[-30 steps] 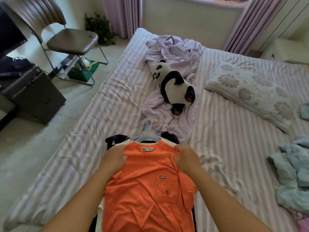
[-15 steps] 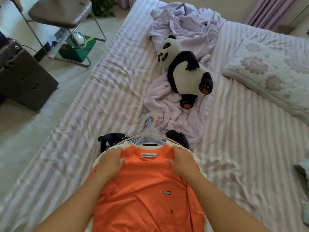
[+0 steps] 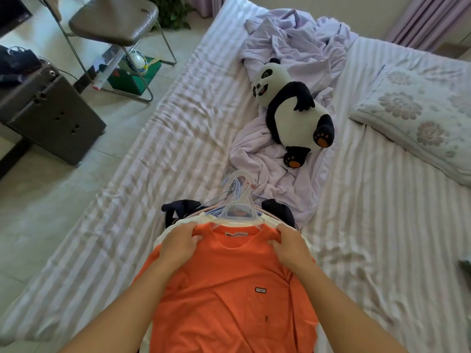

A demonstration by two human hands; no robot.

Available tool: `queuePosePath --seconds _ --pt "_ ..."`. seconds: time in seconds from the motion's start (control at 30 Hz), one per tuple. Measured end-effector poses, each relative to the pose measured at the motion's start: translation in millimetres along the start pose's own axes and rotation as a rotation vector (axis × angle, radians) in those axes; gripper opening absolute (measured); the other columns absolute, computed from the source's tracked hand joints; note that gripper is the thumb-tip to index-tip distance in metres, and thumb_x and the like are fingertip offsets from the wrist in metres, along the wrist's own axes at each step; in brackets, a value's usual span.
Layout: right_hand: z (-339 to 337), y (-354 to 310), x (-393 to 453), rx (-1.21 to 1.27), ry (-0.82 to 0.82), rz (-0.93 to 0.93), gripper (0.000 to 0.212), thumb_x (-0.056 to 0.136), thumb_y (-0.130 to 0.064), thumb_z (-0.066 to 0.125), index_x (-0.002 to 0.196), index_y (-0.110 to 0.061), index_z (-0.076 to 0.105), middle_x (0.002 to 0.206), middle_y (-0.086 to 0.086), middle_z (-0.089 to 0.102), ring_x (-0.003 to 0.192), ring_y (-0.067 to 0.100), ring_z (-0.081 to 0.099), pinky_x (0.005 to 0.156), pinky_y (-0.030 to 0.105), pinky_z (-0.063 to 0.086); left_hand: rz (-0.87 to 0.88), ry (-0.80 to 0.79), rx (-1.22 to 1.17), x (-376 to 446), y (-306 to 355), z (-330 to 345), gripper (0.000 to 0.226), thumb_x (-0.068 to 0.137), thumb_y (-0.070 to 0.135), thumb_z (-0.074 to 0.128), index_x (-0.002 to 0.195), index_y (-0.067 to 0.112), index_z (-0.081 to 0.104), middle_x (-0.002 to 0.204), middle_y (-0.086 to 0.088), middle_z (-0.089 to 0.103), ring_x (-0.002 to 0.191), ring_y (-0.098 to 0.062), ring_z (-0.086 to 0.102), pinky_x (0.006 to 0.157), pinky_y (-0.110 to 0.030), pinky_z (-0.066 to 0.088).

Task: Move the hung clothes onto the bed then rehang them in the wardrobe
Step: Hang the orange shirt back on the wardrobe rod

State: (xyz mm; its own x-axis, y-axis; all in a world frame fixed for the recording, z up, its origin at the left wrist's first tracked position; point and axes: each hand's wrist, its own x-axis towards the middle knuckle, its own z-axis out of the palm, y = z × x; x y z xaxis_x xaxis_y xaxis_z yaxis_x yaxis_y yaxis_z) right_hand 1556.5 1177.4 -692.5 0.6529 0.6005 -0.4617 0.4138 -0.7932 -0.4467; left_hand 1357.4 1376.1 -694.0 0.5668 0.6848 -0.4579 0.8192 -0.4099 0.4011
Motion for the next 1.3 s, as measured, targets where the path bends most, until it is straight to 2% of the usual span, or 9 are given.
queuePosePath --seconds 0.1,0.2,0.33,0.5,0.67,0.83,0.97,1.13,1.3 --pt "-13 -7 -19 0.126 0.077 -0.037 0.012 0.088 -0.026 0.067 0.085 -0.022 0.056 0.082 -0.009 0.059 0.082 0.016 0.056 0.071 0.033 0.04 0.035 0.019 -0.027 -16 2 -15 0.02 0.091 0.03 0.062 0.11 0.023 0.063 0.114 0.002 0.064 0.106 -0.023 0.059 0.084 -0.036 0.045" --pt "-29 -17 -44 0.193 0.13 -0.047 0.008 0.089 -0.023 0.066 0.09 -0.027 0.06 0.083 -0.012 0.061 0.084 0.016 0.058 0.077 0.035 0.046 0.083 0.043 -0.072 -44 10 -34 0.014 0.092 0.027 0.062 0.105 0.023 0.061 0.095 0.01 0.059 0.097 -0.019 0.058 0.073 -0.032 0.039" --pt "-54 -31 -85 0.258 0.164 -0.083 0.016 0.089 -0.019 0.067 0.083 -0.031 0.059 0.08 -0.014 0.06 0.079 0.009 0.056 0.069 0.027 0.039 0.153 0.077 -0.193 -86 18 -68 0.005 0.093 0.024 0.061 0.094 0.029 0.06 0.086 0.011 0.063 0.085 -0.013 0.06 0.074 -0.033 0.047" --pt "-93 -54 -138 0.262 0.192 -0.115 0.004 0.091 -0.022 0.066 0.088 -0.024 0.065 0.08 -0.011 0.063 0.076 0.005 0.058 0.064 0.017 0.039 0.21 0.129 -0.261 -139 29 -115 0.007 0.096 0.027 0.06 0.093 0.03 0.065 0.084 0.011 0.067 0.081 -0.005 0.062 0.073 -0.027 0.05" --pt "-133 -77 -190 0.246 0.201 -0.172 0.01 0.09 -0.022 0.066 0.082 -0.028 0.063 0.078 -0.01 0.064 0.076 0.008 0.06 0.068 0.026 0.044 0.284 0.165 -0.273 -196 37 -159 0.009 0.093 0.025 0.063 0.089 0.032 0.068 0.079 0.012 0.069 0.076 -0.001 0.063 0.069 -0.02 0.048" --pt "-168 -105 -243 0.271 0.189 -0.24 0.007 0.089 -0.024 0.065 0.082 -0.025 0.064 0.08 -0.004 0.067 0.077 0.014 0.065 0.073 0.038 0.055 0.337 0.241 -0.3 -252 38 -199 0.008 0.09 0.026 0.068 0.087 0.033 0.069 0.076 0.014 0.069 0.075 0.0 0.063 0.071 -0.025 0.05" --pt "-191 -123 -287 0.275 0.172 -0.304 0.011 0.09 -0.02 0.065 0.08 -0.018 0.064 0.072 -0.002 0.063 0.062 0.01 0.059 0.055 0.023 0.048 0.341 0.343 -0.37 -302 42 -220 0.008 0.091 0.027 0.067 0.085 0.032 0.07 0.075 0.016 0.068 0.073 0.0 0.063 0.067 -0.022 0.047" --pt "-207 -136 -335 0.249 0.227 -0.445 0.006 0.091 -0.021 0.065 0.085 -0.021 0.066 0.078 -0.004 0.066 0.074 0.008 0.061 0.068 0.025 0.048 0.326 0.478 -0.432 -369 48 -234 0.008 0.091 0.027 0.066 0.09 0.033 0.071 0.075 0.02 0.068 0.077 0.003 0.063 0.064 -0.01 0.041" --pt "-219 -137 -371 0.225 0.218 -0.608 0.01 0.092 -0.023 0.065 0.084 -0.03 0.066 0.076 -0.012 0.063 0.071 -0.002 0.058 0.063 0.014 0.04 0.256 0.599 -0.407 -440 53 -233 0.009 0.093 0.031 0.063 0.093 0.036 0.07 0.082 0.018 0.069 0.08 -0.001 0.062 0.068 -0.02 0.043"
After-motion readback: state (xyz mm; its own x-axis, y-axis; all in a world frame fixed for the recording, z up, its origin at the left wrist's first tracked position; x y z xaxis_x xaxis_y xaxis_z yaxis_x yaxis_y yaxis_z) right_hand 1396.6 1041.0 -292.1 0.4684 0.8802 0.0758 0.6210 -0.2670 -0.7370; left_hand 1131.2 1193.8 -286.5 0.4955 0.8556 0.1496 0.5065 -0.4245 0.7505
